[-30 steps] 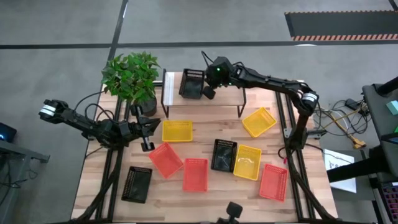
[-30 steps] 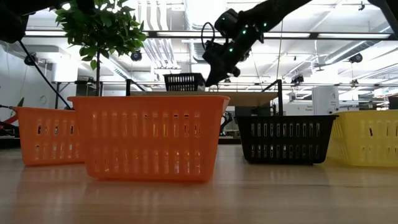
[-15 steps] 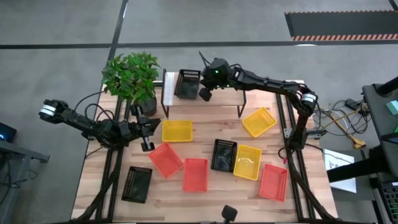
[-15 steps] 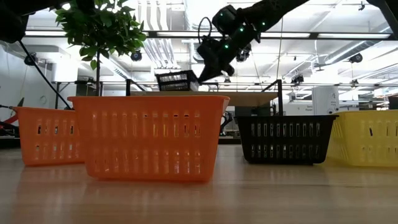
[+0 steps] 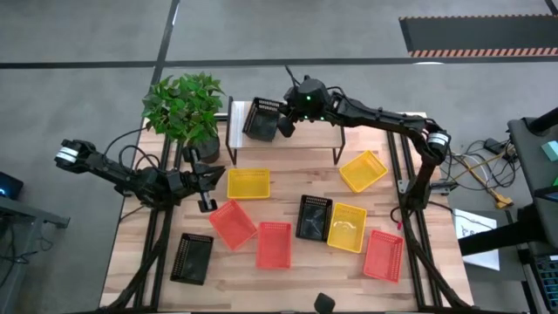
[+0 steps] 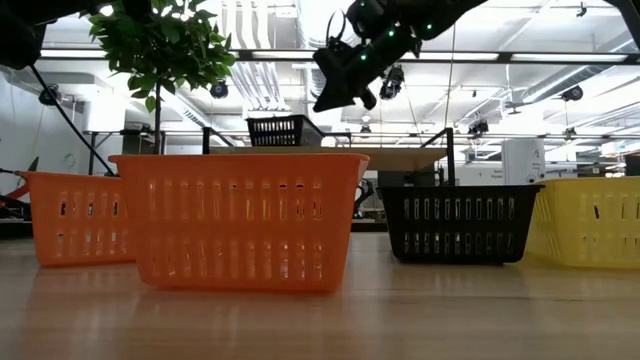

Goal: Stack baskets on shelf by color
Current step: Put the top right black bin on the shelf

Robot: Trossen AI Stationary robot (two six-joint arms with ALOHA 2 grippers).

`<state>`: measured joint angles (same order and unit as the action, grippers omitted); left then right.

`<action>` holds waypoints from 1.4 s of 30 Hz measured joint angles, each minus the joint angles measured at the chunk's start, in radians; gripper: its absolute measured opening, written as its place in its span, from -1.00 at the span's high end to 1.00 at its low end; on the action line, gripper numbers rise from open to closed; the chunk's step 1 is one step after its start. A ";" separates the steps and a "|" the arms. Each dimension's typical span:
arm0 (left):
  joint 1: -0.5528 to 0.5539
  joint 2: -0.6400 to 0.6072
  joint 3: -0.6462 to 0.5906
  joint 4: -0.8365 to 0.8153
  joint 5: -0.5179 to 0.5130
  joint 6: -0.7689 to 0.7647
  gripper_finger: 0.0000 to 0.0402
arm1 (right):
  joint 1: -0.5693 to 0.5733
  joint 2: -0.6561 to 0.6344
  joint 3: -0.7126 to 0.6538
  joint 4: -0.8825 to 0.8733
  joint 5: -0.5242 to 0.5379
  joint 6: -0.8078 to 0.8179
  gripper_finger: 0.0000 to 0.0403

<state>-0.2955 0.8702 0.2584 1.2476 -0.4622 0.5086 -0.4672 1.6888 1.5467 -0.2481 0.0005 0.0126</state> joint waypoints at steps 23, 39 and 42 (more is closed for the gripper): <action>0.000 0.000 0.000 0.000 -0.001 0.002 0.95 | 0.007 -0.006 0.000 -0.169 0.195 0.041 0.96; 0.000 0.000 0.000 0.000 -0.008 0.005 0.95 | 0.008 0.047 -0.009 -0.159 0.198 0.083 0.96; 0.000 0.000 0.000 0.000 -0.010 0.005 0.95 | 0.011 0.065 -0.009 -0.146 0.182 0.086 0.96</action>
<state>-0.2955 0.8700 0.2584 1.2480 -0.4724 0.5137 -0.4566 1.7535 1.5375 -0.3945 0.1828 0.0984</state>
